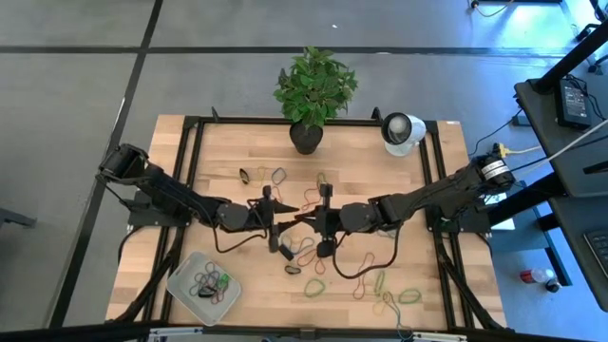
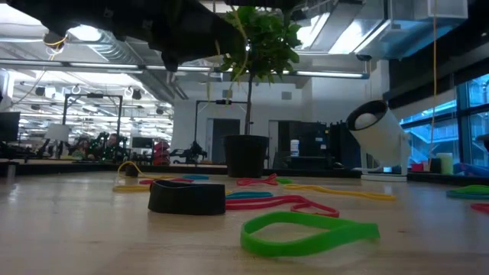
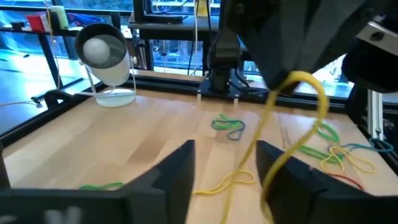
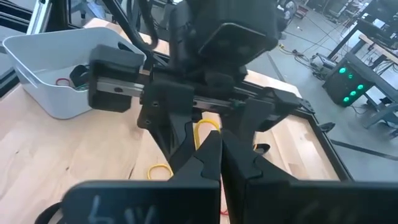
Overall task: Pick and place rubber bands into bin
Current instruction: Put the yellow rubber band into the gray bin
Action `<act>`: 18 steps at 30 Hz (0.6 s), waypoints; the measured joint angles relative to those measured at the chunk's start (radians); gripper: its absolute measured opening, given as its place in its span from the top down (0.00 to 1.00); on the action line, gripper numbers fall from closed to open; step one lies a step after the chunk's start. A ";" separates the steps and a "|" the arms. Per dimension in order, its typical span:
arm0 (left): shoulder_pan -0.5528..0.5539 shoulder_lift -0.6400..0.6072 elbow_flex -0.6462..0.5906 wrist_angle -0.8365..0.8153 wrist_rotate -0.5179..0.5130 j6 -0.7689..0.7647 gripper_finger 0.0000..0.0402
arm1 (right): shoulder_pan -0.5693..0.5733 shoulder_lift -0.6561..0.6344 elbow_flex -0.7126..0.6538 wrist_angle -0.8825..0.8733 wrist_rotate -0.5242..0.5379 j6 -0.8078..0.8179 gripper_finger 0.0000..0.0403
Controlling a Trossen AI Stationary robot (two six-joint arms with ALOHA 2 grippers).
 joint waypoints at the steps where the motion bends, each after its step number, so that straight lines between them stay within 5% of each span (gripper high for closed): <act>1: 0.000 0.000 0.000 -0.004 0.000 0.000 0.67 | 0.000 0.000 0.000 0.001 0.000 0.001 1.00; 8: -0.001 0.000 0.000 -0.038 0.036 -0.001 0.97 | 0.000 0.000 0.000 -0.011 0.003 0.032 0.97; 18: -0.034 -0.007 -0.001 -0.051 0.044 0.082 1.00 | 0.001 -0.002 0.000 -0.167 0.031 0.161 0.74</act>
